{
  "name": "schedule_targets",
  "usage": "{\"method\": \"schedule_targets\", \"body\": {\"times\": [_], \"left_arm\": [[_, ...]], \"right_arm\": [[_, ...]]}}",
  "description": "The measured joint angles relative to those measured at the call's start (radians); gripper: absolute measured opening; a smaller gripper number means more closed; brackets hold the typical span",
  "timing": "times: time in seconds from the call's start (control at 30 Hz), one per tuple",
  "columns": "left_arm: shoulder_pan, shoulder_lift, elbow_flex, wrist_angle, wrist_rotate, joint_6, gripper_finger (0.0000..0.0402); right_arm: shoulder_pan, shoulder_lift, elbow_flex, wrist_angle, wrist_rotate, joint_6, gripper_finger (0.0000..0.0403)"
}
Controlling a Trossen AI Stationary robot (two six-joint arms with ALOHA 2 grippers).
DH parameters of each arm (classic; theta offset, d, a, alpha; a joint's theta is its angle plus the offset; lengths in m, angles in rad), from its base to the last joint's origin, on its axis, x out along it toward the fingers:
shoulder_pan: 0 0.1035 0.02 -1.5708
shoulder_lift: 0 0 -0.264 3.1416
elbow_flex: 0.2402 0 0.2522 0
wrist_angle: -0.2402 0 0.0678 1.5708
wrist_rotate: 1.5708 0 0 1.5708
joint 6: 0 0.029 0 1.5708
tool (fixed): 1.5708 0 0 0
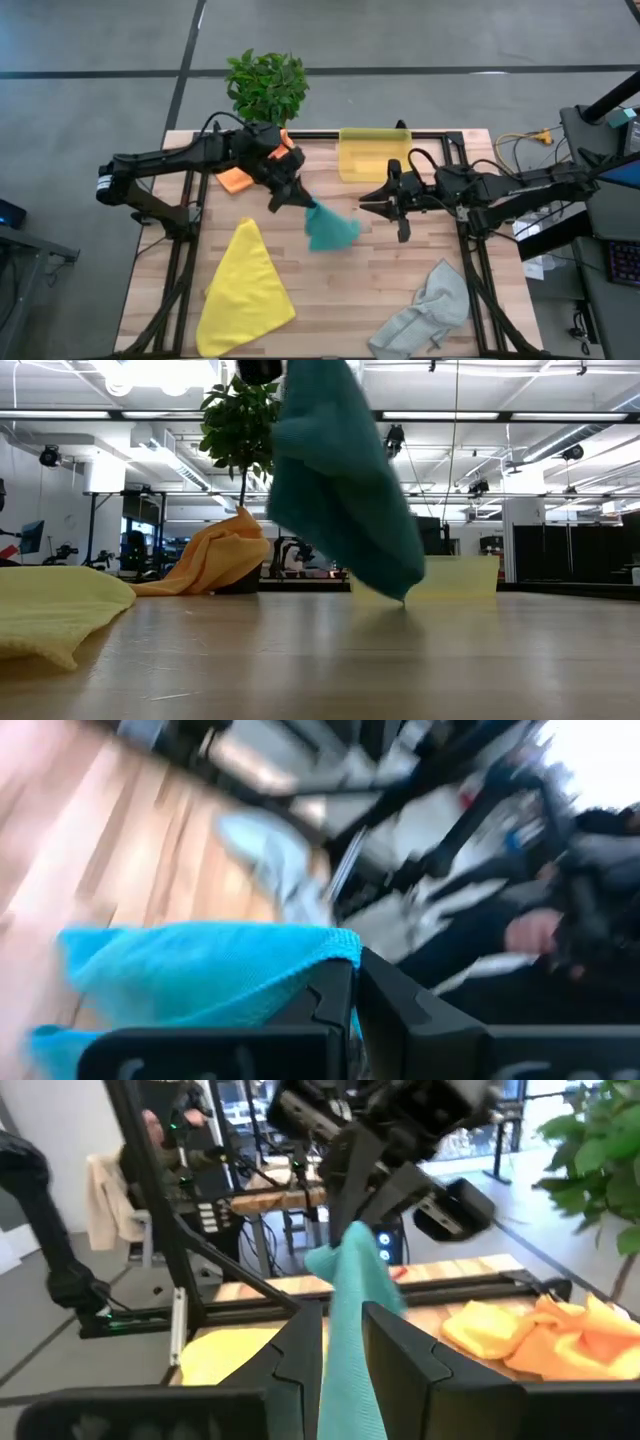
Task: Fold microfiber towels
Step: Fold the blue microfiber towel
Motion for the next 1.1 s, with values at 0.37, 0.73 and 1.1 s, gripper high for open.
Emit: {"method": "schedule_targets", "body": {"times": [0.37,0.73,1.1], "left_arm": [[-0.052,0.153,0.349,-0.865,-0.251,0.337,0.0],[-0.23,0.337,0.529,-0.969,-0.549,0.544,0.0],[-0.303,0.347,0.448,-0.94,-1.197,0.644,0.0]], "right_arm": [[-0.014,0.159,0.0,0.188,-0.001,0.007,0.007],[-0.02,0.277,0.084,0.218,-0.001,-0.021,0.0092],[-0.021,0.099,0.048,-0.029,0.001,-0.046,0.0097]]}}
